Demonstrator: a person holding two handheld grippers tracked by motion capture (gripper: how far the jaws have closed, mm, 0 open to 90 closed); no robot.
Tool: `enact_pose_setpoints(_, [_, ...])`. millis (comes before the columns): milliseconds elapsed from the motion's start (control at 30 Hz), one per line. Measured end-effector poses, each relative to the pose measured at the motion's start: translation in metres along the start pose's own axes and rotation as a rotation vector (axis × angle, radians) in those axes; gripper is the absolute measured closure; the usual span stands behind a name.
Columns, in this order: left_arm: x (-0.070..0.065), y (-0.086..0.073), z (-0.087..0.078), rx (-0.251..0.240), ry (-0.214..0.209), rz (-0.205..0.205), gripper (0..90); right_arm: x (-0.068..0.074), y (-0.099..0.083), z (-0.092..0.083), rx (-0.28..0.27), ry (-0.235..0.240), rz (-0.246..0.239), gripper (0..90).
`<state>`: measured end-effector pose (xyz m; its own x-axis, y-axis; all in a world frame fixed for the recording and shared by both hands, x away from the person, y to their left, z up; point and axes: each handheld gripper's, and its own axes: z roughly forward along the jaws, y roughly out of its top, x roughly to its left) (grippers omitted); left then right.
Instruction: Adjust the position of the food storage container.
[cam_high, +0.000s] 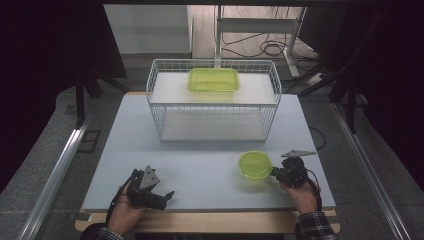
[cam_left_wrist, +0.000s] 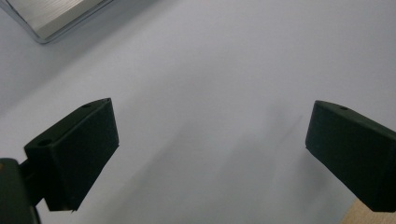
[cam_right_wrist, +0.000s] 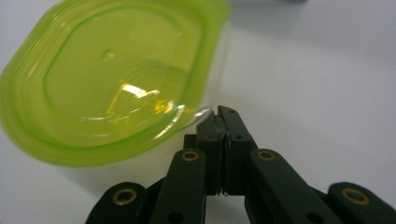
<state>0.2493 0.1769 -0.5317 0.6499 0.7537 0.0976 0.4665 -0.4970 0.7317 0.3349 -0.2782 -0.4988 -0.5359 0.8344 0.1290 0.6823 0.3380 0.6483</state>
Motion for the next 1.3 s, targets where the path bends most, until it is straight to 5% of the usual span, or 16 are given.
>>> enact_pose_setpoints(433, [-0.001,0.000,0.002,0.010,-0.003,0.004,2.3,0.020,0.007,0.017,0.016,0.093,-0.013,87.5])
enact_pose_setpoints(867, [-0.002,0.000,0.003,0.017,-0.002,0.013,2.2,0.052,0.026,0.045,0.013,0.147,-0.098,87.0])
enact_pose_setpoints(1300, [-0.003,0.001,0.003,0.021,-0.003,0.019,2.2,0.072,0.039,0.069,0.025,0.217,-0.129,86.9])
